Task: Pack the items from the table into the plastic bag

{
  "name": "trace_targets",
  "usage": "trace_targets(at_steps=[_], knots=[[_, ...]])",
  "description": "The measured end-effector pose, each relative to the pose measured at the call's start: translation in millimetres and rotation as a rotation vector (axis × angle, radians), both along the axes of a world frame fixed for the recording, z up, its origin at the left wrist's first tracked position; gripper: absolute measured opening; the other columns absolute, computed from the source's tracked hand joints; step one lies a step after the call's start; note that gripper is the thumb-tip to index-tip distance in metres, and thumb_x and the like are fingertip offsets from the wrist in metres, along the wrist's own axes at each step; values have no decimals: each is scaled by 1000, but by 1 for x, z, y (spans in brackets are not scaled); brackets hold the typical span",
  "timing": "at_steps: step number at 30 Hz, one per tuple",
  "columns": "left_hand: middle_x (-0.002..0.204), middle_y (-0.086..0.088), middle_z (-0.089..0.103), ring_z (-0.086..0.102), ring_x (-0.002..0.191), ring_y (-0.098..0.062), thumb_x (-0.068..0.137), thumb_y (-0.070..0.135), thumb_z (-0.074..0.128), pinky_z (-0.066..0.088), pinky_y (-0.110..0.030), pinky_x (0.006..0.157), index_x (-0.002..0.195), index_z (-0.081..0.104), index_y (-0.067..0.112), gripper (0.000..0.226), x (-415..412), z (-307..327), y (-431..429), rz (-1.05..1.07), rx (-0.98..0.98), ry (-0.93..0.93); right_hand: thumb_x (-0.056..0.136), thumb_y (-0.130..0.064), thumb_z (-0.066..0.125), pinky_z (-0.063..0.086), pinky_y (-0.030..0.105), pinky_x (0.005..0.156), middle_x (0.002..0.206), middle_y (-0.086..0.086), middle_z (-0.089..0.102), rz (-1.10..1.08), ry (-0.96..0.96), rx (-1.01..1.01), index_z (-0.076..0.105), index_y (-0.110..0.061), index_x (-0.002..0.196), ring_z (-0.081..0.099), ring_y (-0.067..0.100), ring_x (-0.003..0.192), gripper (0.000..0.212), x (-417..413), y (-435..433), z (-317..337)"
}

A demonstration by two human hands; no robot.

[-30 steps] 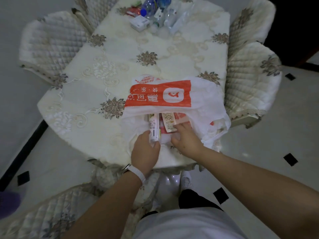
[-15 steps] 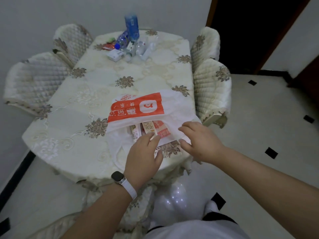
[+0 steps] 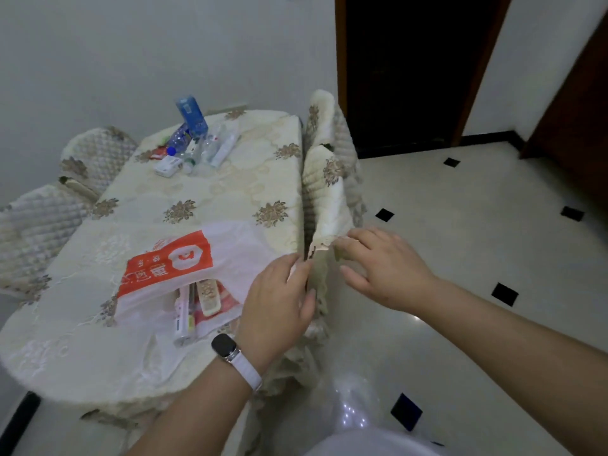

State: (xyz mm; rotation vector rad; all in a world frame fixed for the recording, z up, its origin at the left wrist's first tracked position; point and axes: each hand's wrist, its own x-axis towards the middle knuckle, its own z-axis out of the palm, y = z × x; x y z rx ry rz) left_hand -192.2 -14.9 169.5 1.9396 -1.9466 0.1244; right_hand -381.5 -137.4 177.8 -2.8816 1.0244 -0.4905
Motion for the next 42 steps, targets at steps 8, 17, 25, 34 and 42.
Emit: trace_targets(at_steps=[8,17,25,34,42], knots=[[128,-16,59,58,113,-35,83,29,58,51,-45,91,127,61,9,48,-117,14,-104,-155,-13,-39,88,-47,46,44,39,88,120,7,62,-83,-72,-83,64,-14,116,56,27,110,47,-143,-71,12],[127,-17,60,58,113,-37,86,29,61,51,-46,91,127,62,9,45,-183,10,-195,-325,-60,-91,89,-49,45,42,41,95,125,9,60,-272,-50,-27,63,-13,118,54,30,117,50,-222,-123,-1],[126,-16,61,59,110,-36,85,27,63,51,-45,88,126,62,9,45,-205,-20,-314,-411,-91,-67,89,-48,45,43,41,95,123,9,62,-352,5,-40,65,-12,118,55,30,115,51,-242,-213,-18],[130,-16,59,58,117,-36,87,27,60,51,-47,93,128,60,9,45,-184,-43,-493,-477,-68,46,90,-51,40,41,40,99,128,6,60,-441,214,51,61,-16,122,54,28,119,52,-223,-373,-16],[132,-15,59,56,120,-34,89,28,61,49,-48,97,130,60,11,44,-165,-27,-619,-499,-77,63,90,-51,38,39,38,100,129,4,59,-505,199,38,60,-18,123,52,26,121,52,-200,-489,4]])
